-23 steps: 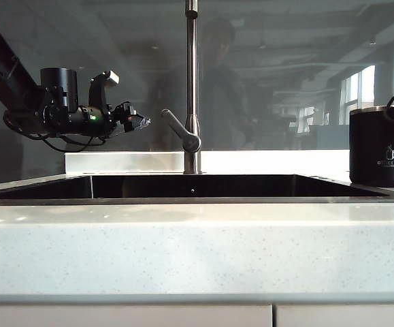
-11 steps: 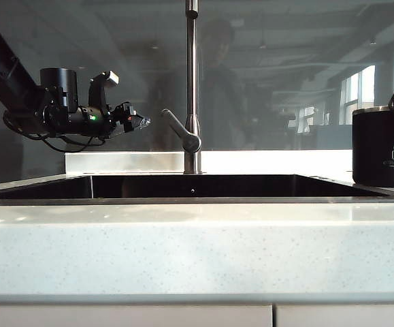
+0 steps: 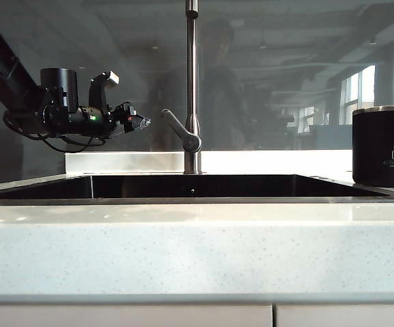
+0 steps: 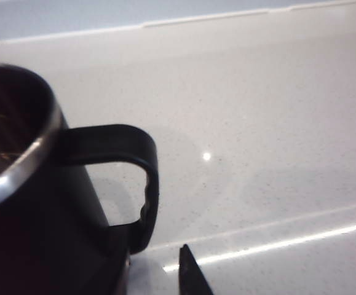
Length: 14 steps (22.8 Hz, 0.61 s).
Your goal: Pick up the mug next to the sink, go to the faucet to get some water, pour the water into the sink, and finally put the mug back to its place.
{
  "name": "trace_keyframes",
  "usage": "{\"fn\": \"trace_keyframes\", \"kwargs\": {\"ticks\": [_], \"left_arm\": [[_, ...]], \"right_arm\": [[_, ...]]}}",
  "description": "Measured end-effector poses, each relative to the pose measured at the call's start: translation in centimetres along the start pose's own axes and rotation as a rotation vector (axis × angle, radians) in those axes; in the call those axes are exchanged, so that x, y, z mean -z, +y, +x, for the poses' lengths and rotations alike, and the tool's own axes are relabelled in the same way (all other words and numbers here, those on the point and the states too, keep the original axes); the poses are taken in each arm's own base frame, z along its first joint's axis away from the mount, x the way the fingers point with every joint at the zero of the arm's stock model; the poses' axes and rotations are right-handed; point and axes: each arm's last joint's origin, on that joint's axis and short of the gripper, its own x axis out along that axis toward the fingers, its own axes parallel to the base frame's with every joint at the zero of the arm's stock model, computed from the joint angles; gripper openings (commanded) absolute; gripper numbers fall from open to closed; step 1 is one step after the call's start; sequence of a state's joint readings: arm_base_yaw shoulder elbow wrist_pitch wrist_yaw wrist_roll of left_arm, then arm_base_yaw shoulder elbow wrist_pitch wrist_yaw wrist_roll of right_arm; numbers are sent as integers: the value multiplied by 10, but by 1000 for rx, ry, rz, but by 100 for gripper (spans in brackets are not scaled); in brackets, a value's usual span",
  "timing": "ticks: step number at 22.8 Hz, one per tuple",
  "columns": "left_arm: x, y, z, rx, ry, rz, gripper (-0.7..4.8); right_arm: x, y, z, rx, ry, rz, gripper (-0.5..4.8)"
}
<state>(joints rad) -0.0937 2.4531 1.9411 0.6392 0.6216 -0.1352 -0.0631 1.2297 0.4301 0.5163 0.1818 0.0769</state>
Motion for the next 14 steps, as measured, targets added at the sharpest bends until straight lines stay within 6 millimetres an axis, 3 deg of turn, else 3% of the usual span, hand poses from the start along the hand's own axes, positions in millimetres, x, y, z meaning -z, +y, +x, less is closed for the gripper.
{"fn": "trace_keyframes", "kwargs": {"ticks": [7,8,9,14], "left_arm": [[0,0,0,0,0,0,305],[0,0,0,0,0,0,305],[0,0,0,0,-1,1,305],[0,0,0,0,0,0,305]], "right_arm": [[-4,-6,-33,-1,-4,36,114],[-5,-6,-37,-2,-8,47,88],[-7,-7,-41,-3,-12,62,5],[-22,-8,-72,-123,-91,90,-6]]}}
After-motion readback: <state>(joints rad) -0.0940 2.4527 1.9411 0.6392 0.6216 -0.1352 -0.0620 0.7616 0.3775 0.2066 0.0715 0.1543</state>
